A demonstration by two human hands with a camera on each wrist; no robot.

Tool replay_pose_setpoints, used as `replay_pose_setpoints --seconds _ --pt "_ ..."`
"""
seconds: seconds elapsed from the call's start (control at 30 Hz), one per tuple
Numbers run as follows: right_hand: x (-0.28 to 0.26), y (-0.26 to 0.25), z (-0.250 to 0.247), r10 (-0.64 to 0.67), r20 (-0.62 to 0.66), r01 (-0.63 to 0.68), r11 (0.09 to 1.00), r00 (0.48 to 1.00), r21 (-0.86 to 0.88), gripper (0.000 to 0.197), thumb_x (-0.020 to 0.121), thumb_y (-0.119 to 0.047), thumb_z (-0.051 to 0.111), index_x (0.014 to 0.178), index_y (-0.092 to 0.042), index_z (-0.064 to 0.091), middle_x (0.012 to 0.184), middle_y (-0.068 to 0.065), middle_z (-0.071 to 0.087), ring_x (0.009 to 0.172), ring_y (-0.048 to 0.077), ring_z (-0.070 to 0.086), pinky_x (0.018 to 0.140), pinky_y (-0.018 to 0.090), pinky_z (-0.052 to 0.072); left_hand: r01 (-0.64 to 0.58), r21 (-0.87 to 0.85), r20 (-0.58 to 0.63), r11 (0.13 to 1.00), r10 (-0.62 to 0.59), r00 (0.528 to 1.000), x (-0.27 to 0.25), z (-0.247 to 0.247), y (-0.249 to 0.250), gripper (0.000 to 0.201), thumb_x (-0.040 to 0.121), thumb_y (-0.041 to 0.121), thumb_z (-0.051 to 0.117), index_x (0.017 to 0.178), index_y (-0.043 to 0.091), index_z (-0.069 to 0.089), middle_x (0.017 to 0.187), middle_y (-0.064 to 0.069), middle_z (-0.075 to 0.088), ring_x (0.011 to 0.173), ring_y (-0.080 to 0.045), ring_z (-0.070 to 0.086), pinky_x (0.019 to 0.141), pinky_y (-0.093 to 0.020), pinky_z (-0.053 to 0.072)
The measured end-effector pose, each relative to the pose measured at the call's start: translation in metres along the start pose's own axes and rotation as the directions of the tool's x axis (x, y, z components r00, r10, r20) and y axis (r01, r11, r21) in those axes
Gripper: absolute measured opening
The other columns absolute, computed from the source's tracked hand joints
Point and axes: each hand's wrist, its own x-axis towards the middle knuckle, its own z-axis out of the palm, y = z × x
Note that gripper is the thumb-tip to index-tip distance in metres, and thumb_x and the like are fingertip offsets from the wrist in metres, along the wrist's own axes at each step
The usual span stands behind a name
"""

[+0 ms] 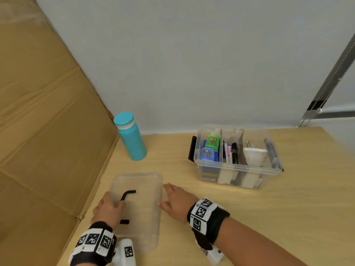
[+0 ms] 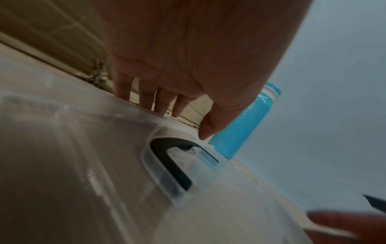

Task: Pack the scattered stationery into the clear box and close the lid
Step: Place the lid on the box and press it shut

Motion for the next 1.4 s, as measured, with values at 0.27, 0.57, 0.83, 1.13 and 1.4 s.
replay_pose_setpoints --seconds 0.27,0.57,0.83,1.13,1.4 --pt "0.03 -0.028 0.011 0.094 -0.027 -0.089 0.984 0.995 0.154 0.063 0.099 -0.042 0.033 0.151 -0.015 0.008 0.157 0.016 0.015 0.141 0.029 0.027 0.114 0.039 0.027 -0.06 -0.104 0.011 0.993 0.062 0.998 0.003 -0.015 0.003 0.078 0.089 0.019 0.057 0.149 0.016 0.007 0.148 -0.021 0.02 0.132 -0.04 0.031 0.108 -0.051 0.03" --pt "-0.008 -0.018 -0.024 0.245 -0.506 0.11 0.812 0.827 0.573 0.073 0.087 -0.055 0.053 0.145 -0.036 0.013 0.139 -0.006 0.033 0.099 0.001 0.057 0.089 0.025 0.051 -0.458 -0.348 -0.168 0.818 0.426 0.889 -0.027 -0.049 0.045 0.05 0.095 0.004 0.044 0.144 0.015 0.034 0.115 0.0 0.031 0.097 -0.018 0.049 0.1 -0.027 0.032" --pt "-0.06 -0.004 -0.098 0.012 -0.846 0.061 0.997 0.533 0.053 0.054 0.09 -0.063 0.037 0.119 -0.02 0.049 0.108 -0.01 0.052 0.1 0.006 0.048 0.087 0.024 0.042 -0.892 -0.211 -0.371 0.4 0.811 0.452 -0.077 -0.051 0.114 0.047 0.093 0.012 0.042 0.138 0.023 0.04 0.112 0.0 0.034 0.101 0.007 0.04 0.091 0.003 0.027" --pt "-0.113 0.06 -0.123 0.235 -0.927 0.333 0.884 0.294 0.329 0.03 0.091 -0.051 0.043 0.092 -0.021 0.046 0.071 -0.006 0.055 0.056 0.007 0.051 0.051 0.026 0.045 -0.848 -0.047 -0.529 0.528 0.707 0.47 -0.1 -0.022 0.148 0.057 0.089 0.045 0.043 0.142 0.027 0.033 0.125 0.004 0.039 0.121 -0.014 0.039 0.104 -0.038 0.032" --pt "-0.116 0.133 -0.132 0.557 -0.745 0.198 0.736 0.367 0.648 0.018 0.099 -0.032 0.041 0.109 -0.017 0.042 0.094 0.005 0.059 0.077 0.015 0.059 0.061 0.027 0.047 -0.748 -0.409 -0.234 0.522 0.733 0.639 -0.088 0.031 0.22 0.06 0.098 0.036 0.039 0.151 0.029 0.01 0.156 0.009 0.023 0.142 -0.004 0.023 0.116 -0.03 0.023"
